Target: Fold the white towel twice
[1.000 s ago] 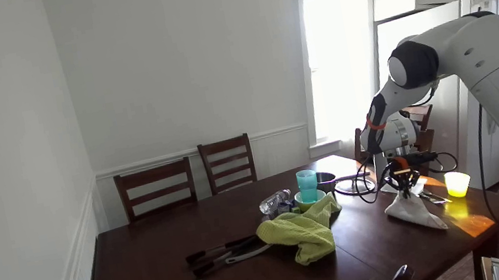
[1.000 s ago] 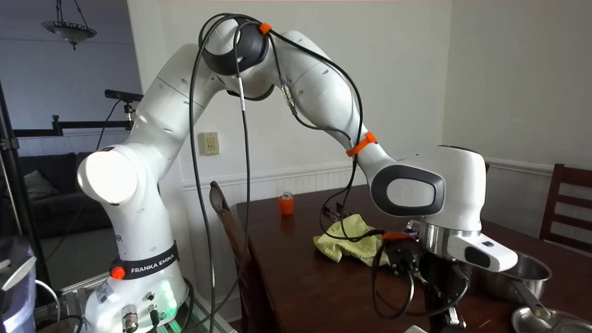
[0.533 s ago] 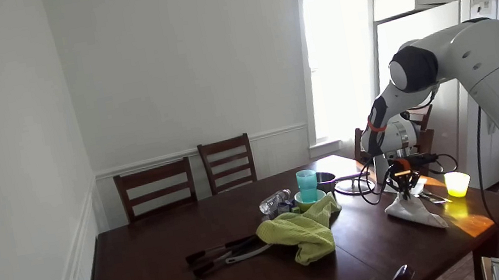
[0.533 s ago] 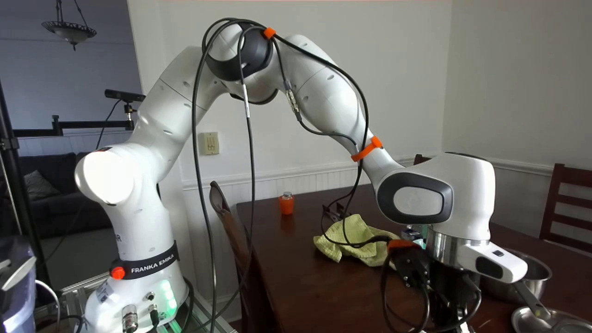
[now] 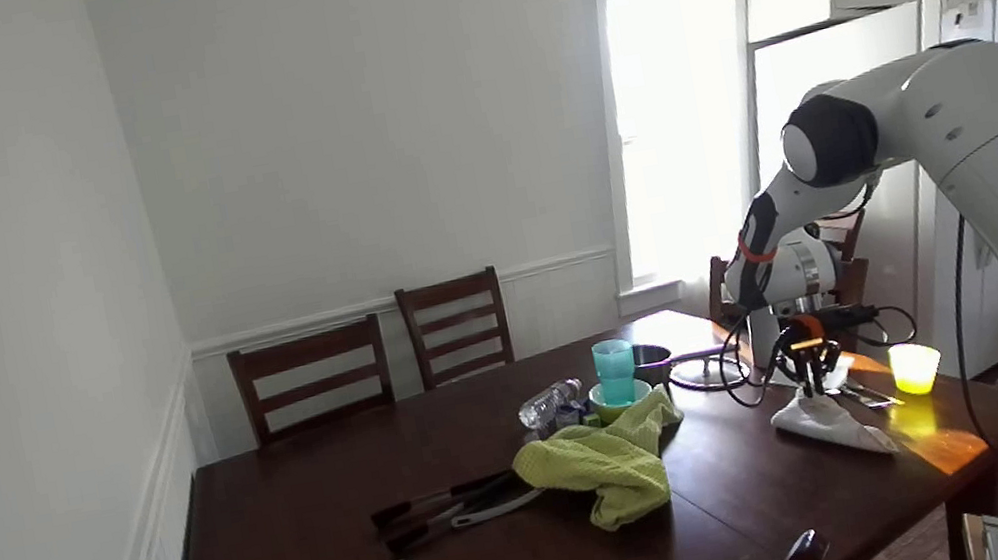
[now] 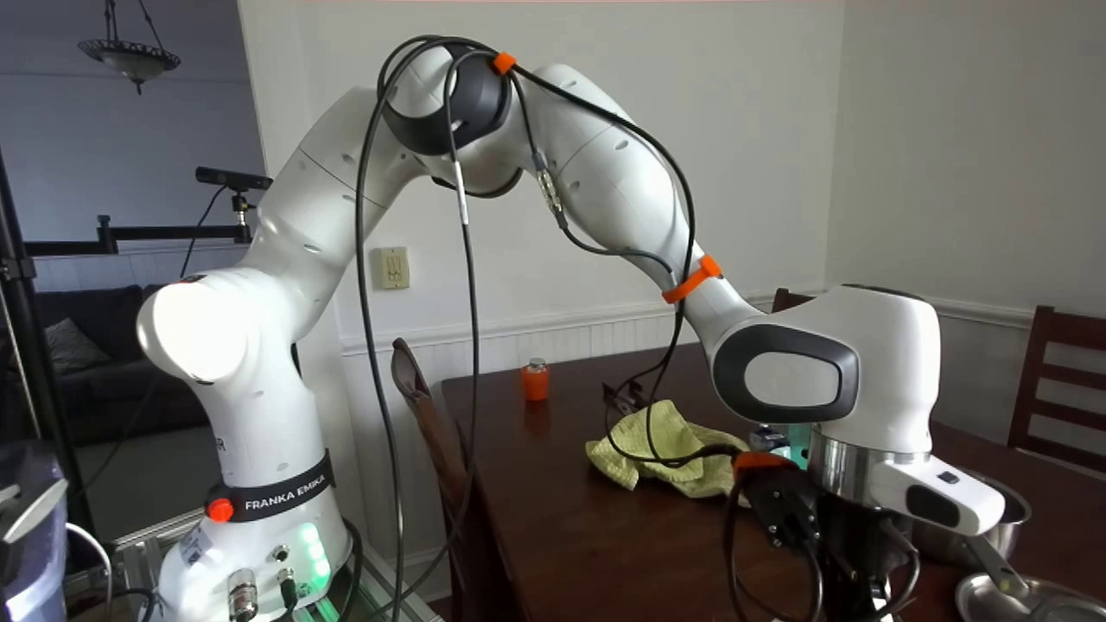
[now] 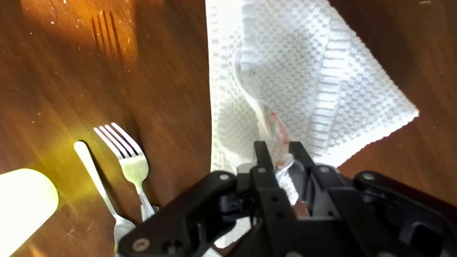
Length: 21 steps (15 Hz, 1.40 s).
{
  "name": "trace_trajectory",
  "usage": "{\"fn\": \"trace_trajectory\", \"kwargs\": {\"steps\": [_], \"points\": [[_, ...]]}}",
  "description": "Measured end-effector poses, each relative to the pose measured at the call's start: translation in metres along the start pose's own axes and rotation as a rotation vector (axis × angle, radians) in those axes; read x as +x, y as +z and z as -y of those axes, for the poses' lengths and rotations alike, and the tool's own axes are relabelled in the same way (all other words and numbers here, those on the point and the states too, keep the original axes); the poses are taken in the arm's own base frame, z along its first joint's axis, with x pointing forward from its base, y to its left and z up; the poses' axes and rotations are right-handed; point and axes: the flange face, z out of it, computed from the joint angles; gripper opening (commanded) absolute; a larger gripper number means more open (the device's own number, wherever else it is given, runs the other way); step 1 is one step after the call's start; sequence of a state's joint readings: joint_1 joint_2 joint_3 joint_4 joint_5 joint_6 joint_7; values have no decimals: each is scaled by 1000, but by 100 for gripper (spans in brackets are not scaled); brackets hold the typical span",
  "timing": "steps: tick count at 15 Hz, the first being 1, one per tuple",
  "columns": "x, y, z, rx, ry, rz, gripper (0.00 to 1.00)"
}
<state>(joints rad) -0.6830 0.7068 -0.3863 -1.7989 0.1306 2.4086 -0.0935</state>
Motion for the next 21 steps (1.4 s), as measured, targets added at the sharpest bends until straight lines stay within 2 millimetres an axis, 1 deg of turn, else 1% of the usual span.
{"fn": "trace_trajectory", "kwargs": {"steps": [2,3,5,6,9,10,12,13,14,18,21], "points": [[2,-1,-2,-1,4,-12,66],[3,-2,-4,-1,5,-18,70],[4,-3,-5,-2,7,-27,73],[4,-4,-5,-2,7,-31,71],[7,-6,-6,-4,7,-43,57],[8,-8,-7,-6,7,-48,82],[10,-10,-7,-10,5,-56,94],[10,-11,-7,-10,3,-59,98],[11,-11,-5,-9,1,-61,100],[10,-11,6,-2,4,-49,100],[9,-20,9,-2,23,-33,100]]}}
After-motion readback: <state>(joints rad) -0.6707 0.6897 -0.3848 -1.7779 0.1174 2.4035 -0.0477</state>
